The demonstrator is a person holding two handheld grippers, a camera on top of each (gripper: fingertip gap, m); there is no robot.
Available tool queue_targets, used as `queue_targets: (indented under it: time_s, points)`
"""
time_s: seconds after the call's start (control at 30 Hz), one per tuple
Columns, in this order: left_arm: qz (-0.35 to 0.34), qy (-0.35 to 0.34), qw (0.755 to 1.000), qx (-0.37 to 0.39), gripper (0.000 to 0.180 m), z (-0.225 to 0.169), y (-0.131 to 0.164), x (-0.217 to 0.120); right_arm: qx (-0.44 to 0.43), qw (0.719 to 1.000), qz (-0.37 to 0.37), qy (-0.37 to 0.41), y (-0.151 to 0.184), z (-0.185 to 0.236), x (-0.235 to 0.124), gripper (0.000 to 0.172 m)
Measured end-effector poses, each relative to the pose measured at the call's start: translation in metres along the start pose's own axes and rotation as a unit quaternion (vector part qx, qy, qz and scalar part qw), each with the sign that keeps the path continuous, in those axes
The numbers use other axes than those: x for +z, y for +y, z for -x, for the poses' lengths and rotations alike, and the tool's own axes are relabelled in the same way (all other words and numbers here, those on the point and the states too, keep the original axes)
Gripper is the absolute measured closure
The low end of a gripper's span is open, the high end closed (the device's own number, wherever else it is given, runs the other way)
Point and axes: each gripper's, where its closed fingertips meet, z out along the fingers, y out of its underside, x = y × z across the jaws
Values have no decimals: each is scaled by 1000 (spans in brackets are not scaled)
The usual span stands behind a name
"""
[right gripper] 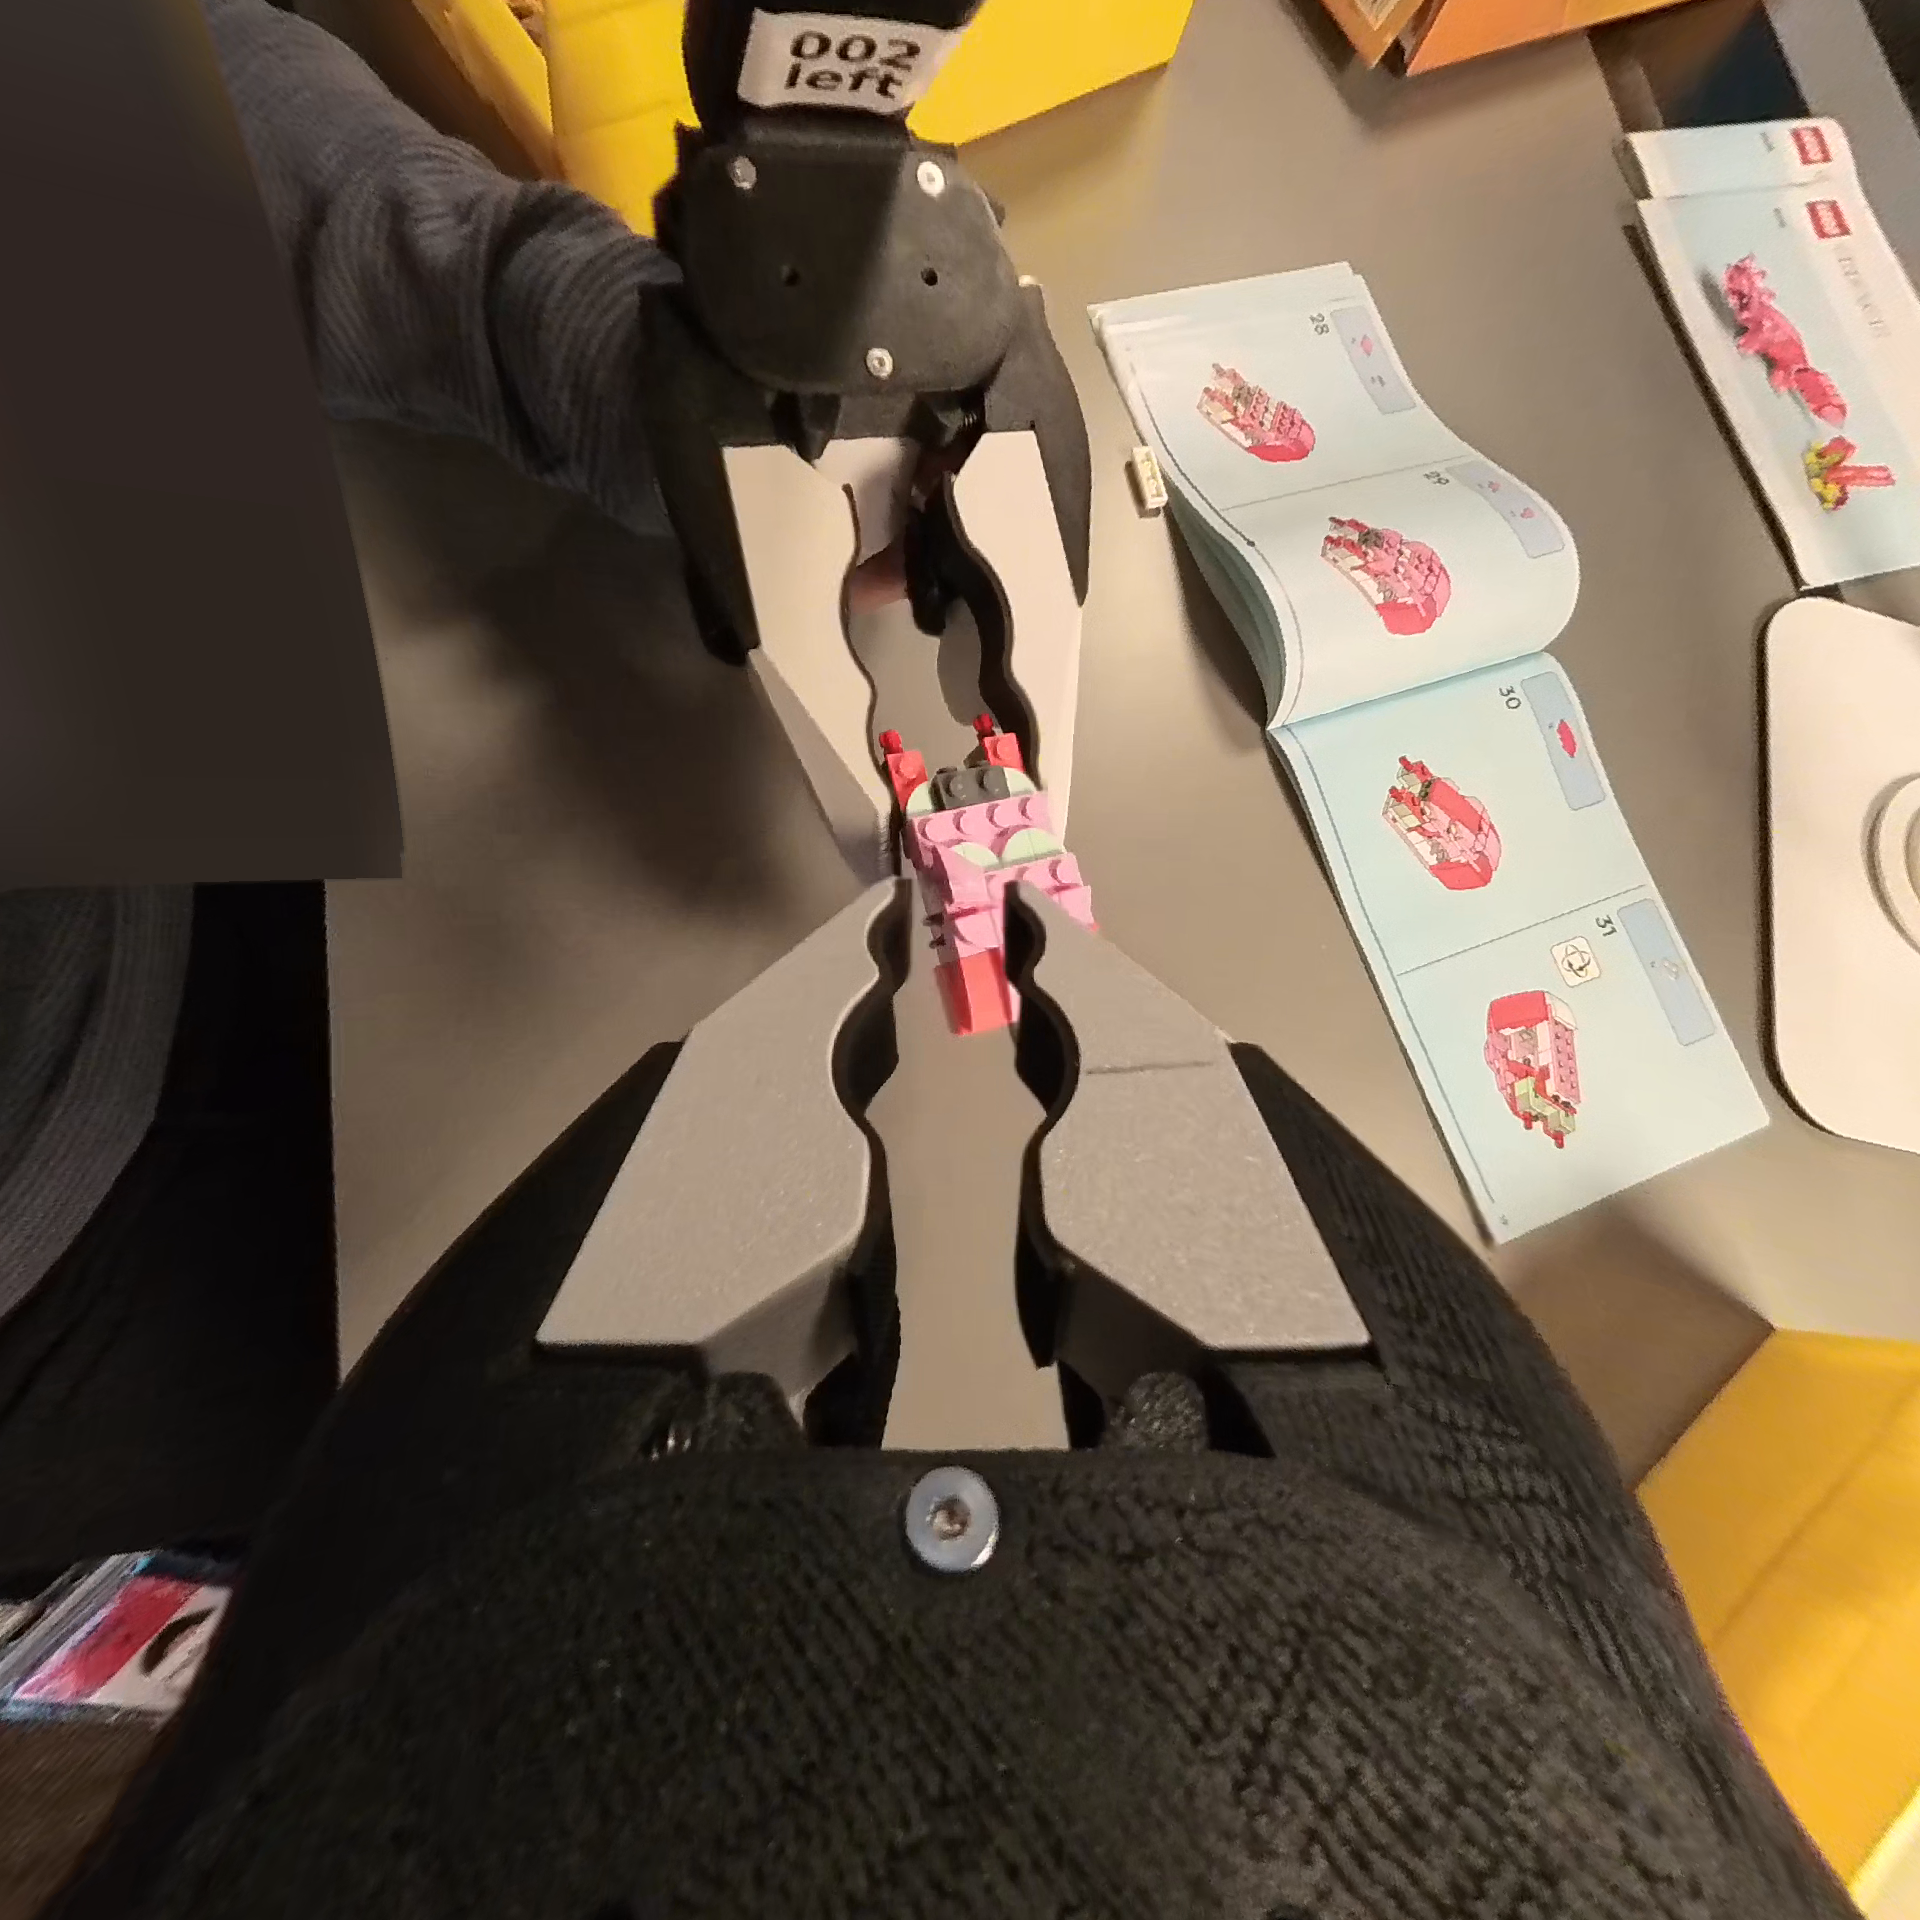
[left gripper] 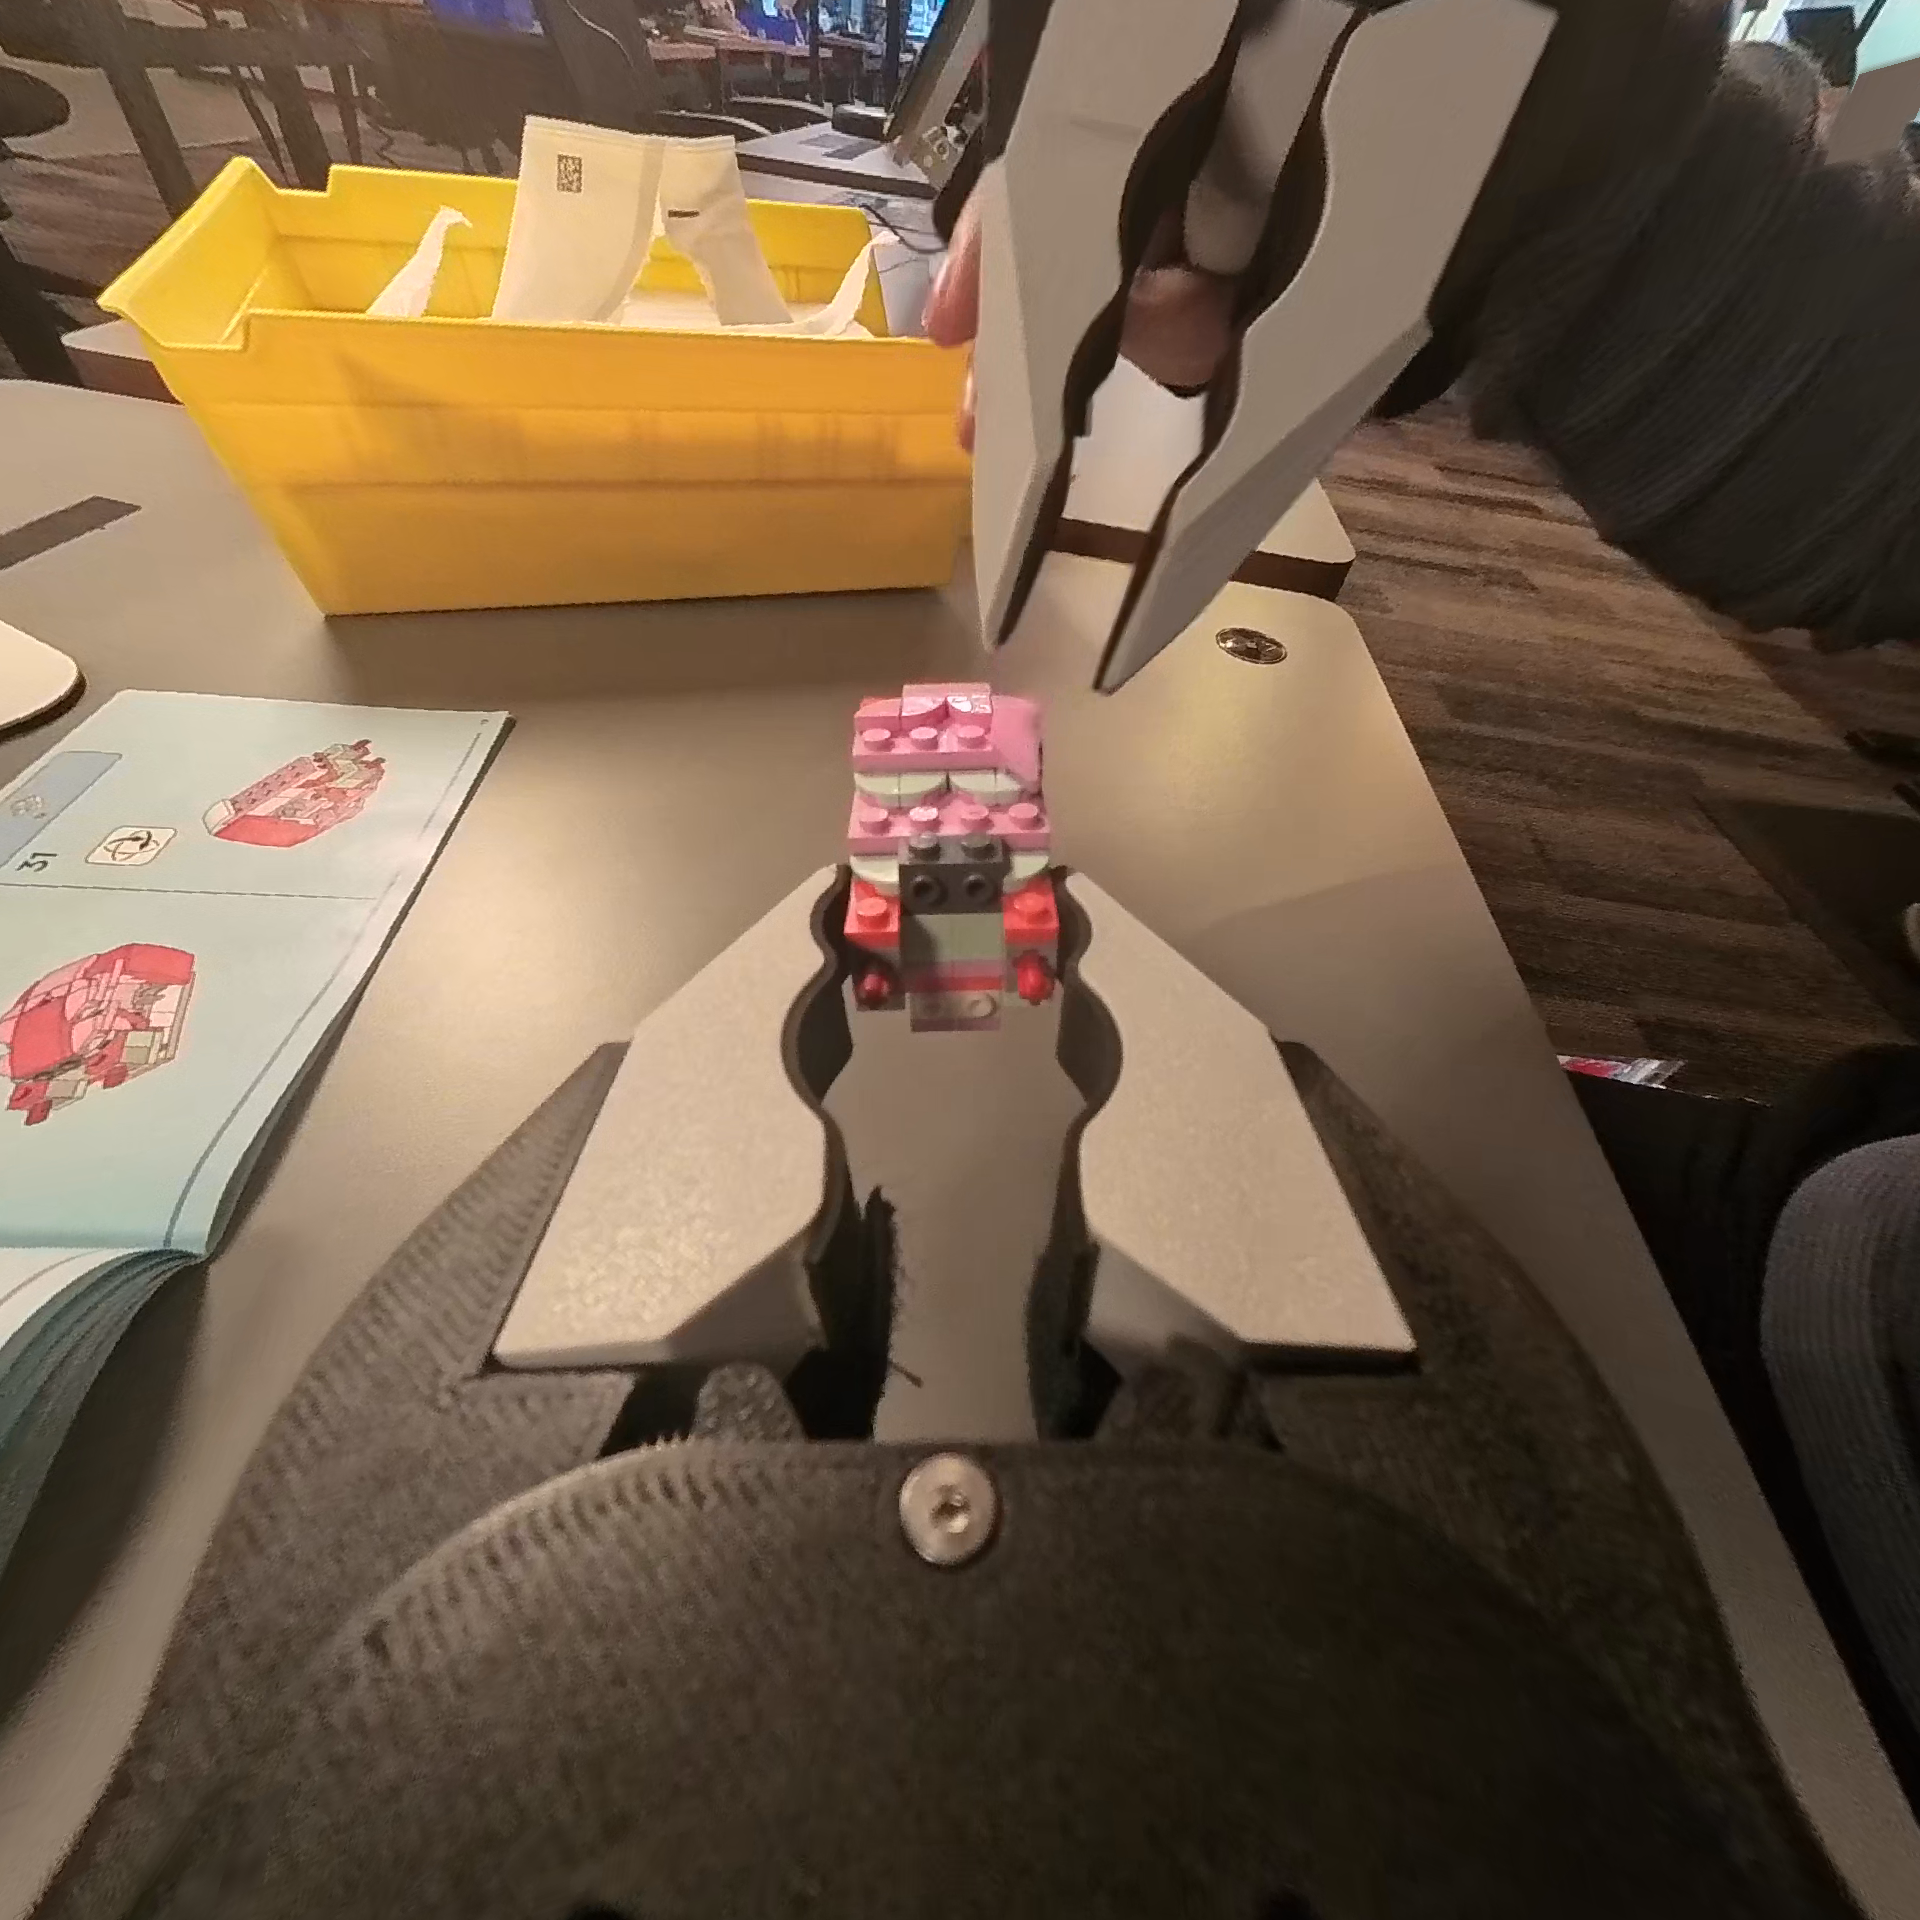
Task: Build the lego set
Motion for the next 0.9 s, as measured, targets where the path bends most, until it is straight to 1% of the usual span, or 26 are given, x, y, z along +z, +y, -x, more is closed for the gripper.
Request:
queue_targets:
  time_s: [0.03,0.07,0.13,0.17,0.23,0.27,0.33,0.37,0.43,0.5,0.67,0.9]
  points:
    - [-1,0,1000,-1,144,0,0,0,-6,1000,-5,6,-1,0,-2,152]
    - [-2,0,1000,-2,144,0,-1,0,-15,1000,-9,19,-3,0,-2,144]
    - [-4,0,1000,-7,144,1,-1,-1,-56,996,-13,63,-4,-1,-1,124]
    - [-5,0,1000,-10,144,2,-2,-1,-89,991,-11,99,-5,-4,0,113]
    - [-8,3,1000,-19,144,2,-2,-2,-178,967,0,182,-6,-7,5,91]
    - [-10,5,1000,-24,144,2,-3,-2,-225,949,14,220,-5,-7,7,88]
    - [-13,11,999,-35,144,2,-3,-2,-303,913,47,268,-1,-4,13,87]
    - [-15,14,999,-40,144,2,-3,-2,-326,900,60,283,2,-3,17,87]
    - [-18,22,998,-52,144,1,-4,-2,-345,884,79,306,7,-3,22,89]
    - [-22,29,997,-63,144,0,-4,-2,-355,872,79,328,8,-4,24,96]
    - [-26,39,996,-81,144,0,-5,-3,-343,872,75,342,12,-5,28,103]
    - [-26,43,995,-86,144,0,-5,-3,-341,871,74,345,14,-5,30,118]
